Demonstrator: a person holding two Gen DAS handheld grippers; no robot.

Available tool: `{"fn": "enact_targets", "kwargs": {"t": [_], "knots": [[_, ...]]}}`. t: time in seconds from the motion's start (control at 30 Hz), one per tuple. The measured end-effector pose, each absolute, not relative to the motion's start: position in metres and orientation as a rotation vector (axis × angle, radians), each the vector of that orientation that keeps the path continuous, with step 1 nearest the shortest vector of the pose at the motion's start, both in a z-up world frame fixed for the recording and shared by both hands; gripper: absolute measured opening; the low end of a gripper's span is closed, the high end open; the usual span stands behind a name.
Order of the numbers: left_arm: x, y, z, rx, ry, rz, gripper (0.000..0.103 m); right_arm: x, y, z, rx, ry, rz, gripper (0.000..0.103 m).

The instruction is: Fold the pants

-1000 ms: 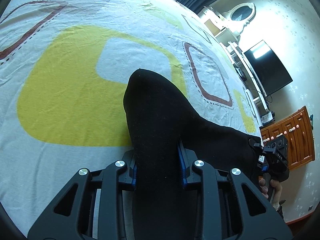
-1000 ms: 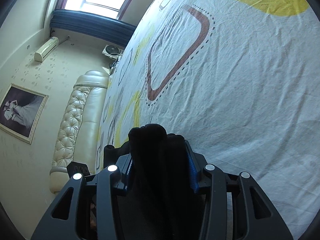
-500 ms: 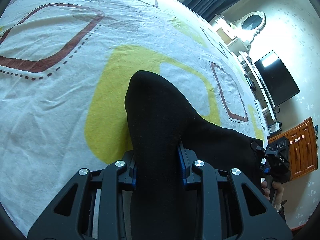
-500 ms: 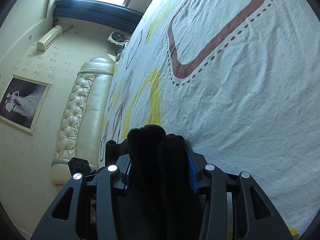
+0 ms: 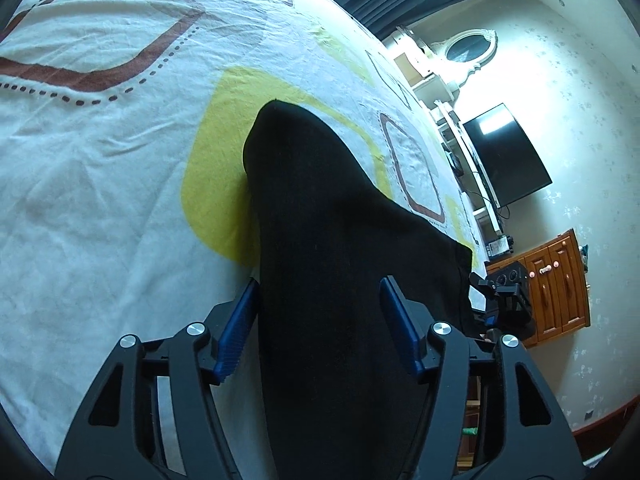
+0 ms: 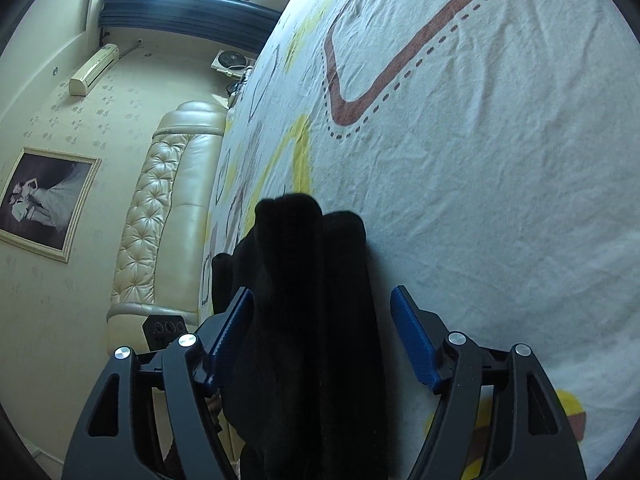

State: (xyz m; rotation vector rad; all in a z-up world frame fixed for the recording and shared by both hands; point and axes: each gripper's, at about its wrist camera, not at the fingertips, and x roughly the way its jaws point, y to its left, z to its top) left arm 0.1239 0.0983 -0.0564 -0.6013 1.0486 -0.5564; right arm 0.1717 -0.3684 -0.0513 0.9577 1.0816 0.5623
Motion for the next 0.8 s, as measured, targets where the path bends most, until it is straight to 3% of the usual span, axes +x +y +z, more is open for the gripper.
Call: {"fn": "enact_targets", "kwargs": {"t": [0.33,0.37,0.43,0.5,0.67,0.77,0.8], "knots": [[0.064,0.085,-0.074,-0.603,1.163,-0.625,0.071,0.117,-0.341,-0.047,0.843,1.171,0.701,0.077],[0.062,0.082,-0.073,-0.580,1.154,-0.610,0.070,0.116,-0.339,-0.046,0.824,1.167,0.691,0.074],[0.061,0.075,-0.071,-0.528,1.156,-0.570,0.057,0.116,-0.335,-0.046,0.766,1.188,0.629,0.056],[0.060,0.071,-0.069,-0.516,1.146,-0.541,0.050,0.117,-0.335,-0.044,0.748,1.193,0.611,0.049],[0.053,0.062,-0.064,-0.498,1.136,-0.496,0.045,0.123,-0.346,-0.046,0.755,1.197,0.644,0.046],[0.051,0.063,-0.068,-0.529,1.126,-0.500,0.052,0.118,-0.353,-0.056,0.766,1.175,0.671,0.048],[0.048,0.067,-0.069,-0.561,1.122,-0.510,0.054,0.118,-0.354,-0.056,0.777,1.169,0.689,0.053]]}}
